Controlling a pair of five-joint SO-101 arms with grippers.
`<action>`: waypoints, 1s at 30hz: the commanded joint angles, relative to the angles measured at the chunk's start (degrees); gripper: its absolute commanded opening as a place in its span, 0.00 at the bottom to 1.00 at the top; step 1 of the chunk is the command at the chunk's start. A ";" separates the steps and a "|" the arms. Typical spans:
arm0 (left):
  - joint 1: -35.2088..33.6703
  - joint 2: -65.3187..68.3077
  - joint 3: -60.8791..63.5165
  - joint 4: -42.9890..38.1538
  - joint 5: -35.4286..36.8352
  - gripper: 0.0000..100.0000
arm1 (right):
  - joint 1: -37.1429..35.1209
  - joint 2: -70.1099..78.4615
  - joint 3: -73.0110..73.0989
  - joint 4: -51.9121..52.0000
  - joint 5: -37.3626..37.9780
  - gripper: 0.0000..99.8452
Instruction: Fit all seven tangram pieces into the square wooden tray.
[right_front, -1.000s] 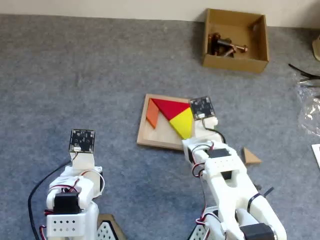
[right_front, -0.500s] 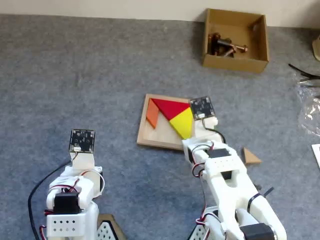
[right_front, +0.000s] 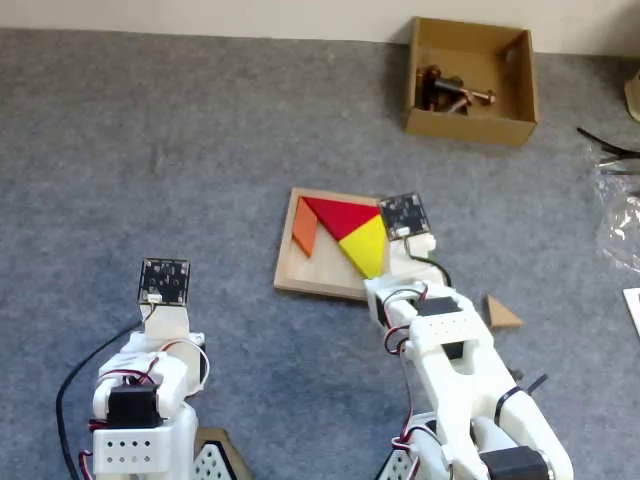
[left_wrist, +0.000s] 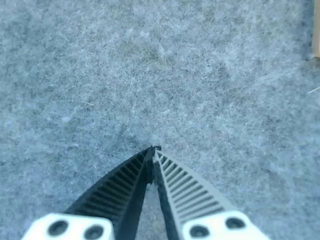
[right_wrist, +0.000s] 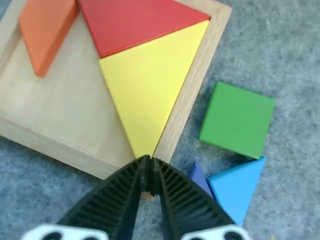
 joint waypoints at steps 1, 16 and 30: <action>-0.75 -0.31 1.27 0.44 -0.35 0.01 | 2.33 -2.15 -0.48 0.40 -0.70 0.01; -0.75 -0.31 1.27 0.44 -0.35 0.01 | 15.60 -1.98 -17.54 18.95 -5.19 0.01; -0.75 -0.31 1.27 0.44 -0.35 0.01 | 16.66 6.02 -29.23 29.23 0.00 0.16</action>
